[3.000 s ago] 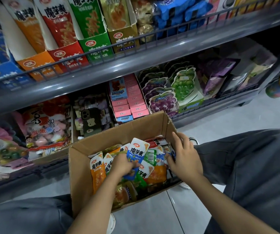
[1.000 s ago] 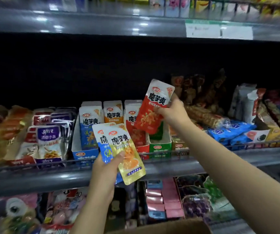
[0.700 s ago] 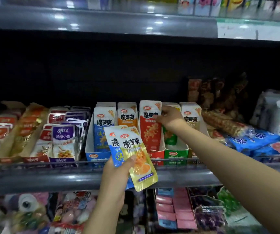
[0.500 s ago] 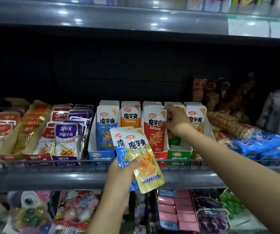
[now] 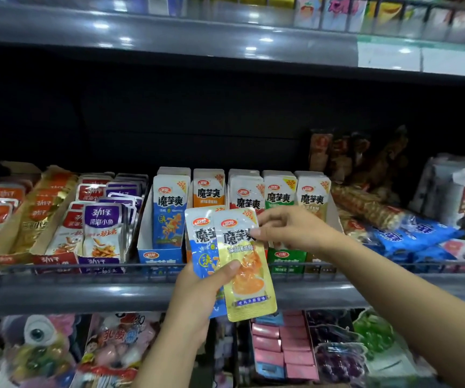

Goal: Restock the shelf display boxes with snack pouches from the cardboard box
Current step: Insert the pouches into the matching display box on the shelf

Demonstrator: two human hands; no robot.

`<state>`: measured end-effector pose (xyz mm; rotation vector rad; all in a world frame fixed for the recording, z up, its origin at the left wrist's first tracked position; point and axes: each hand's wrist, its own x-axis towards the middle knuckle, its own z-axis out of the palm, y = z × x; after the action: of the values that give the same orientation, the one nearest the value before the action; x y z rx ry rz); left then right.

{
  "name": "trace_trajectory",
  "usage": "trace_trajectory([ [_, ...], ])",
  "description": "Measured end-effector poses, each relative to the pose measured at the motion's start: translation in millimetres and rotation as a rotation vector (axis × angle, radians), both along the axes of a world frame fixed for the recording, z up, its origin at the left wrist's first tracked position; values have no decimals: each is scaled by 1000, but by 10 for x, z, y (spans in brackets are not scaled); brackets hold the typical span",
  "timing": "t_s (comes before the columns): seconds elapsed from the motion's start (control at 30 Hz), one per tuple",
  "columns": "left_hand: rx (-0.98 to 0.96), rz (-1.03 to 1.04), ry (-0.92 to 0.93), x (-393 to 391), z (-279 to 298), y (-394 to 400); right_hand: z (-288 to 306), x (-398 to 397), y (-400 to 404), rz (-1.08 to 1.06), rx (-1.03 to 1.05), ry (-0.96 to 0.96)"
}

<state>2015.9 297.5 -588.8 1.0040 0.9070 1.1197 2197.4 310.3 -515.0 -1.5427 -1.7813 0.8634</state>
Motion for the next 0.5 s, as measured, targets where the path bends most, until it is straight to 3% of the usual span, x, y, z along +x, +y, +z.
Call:
trace_trajectory([
  [0.17, 18, -62, -34, 126, 10, -75, 13, 179, -203, -87, -45, 152],
  [0.33, 28, -102, -27, 212, 29, -125, 91, 543, -266, -454, 207, 271],
  [0.5, 28, -147, -37, 272, 21, -150, 159, 926, -173, -743, 484, 112],
])
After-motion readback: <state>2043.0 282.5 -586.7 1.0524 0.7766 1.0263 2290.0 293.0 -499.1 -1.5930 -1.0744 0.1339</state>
